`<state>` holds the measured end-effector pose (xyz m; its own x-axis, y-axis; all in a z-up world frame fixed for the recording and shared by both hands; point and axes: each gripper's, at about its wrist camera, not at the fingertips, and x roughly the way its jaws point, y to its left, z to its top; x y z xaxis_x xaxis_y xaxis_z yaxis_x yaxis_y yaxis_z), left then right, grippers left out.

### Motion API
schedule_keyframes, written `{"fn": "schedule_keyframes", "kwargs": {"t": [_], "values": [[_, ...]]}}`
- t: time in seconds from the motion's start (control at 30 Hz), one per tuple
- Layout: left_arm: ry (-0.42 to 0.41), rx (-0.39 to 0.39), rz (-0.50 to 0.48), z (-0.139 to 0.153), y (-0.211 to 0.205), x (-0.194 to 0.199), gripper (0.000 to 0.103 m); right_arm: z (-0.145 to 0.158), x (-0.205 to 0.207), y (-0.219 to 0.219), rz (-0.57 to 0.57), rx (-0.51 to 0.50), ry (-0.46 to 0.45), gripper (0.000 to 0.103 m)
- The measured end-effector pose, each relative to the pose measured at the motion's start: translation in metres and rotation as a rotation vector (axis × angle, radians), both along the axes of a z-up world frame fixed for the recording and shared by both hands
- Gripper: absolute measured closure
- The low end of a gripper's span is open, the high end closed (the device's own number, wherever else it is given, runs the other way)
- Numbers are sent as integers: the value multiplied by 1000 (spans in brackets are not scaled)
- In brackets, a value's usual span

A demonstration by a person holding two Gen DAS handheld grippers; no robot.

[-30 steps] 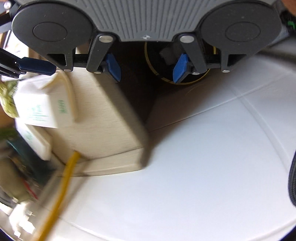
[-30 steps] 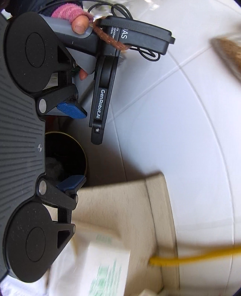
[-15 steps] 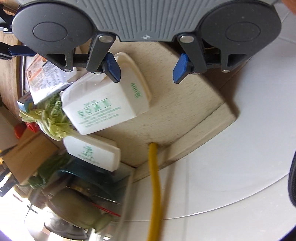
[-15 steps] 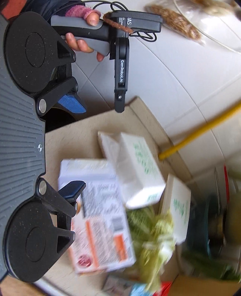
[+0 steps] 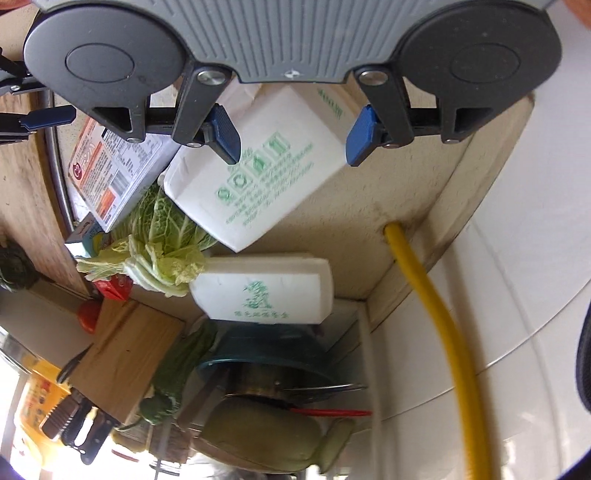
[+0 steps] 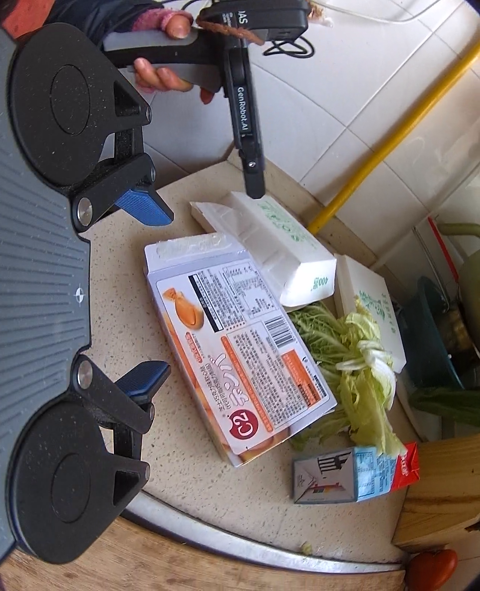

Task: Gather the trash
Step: 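Move both tools toward the white foam takeout box on the counter, then grasp the white foam takeout box with the left tool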

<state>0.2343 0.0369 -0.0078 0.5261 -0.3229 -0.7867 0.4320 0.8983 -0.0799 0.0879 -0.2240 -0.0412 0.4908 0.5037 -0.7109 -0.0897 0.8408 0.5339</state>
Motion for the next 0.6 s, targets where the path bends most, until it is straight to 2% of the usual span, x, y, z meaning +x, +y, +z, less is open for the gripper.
{"fn": "schedule_keyframes", "kwargs": {"t": [0.2, 0.3, 0.4, 0.47, 0.6], "values": [[53, -14, -112, -11, -12, 47, 41, -2, 3, -2, -47, -2, 11, 18], [115, -69, -138, -21, -14, 66, 39, 0, 1, -4, -77, -10, 12, 18], [174, -133, -172, -28, -13, 74, 37, 1, 0, -6, -109, -12, 7, 18], [204, -144, -203, -32, -13, 75, 30, 1, -1, -8, -124, -13, 8, 18], [270, -176, -227, -37, -7, 73, 29, -1, 1, -10, -139, -8, 18, 18]]}}
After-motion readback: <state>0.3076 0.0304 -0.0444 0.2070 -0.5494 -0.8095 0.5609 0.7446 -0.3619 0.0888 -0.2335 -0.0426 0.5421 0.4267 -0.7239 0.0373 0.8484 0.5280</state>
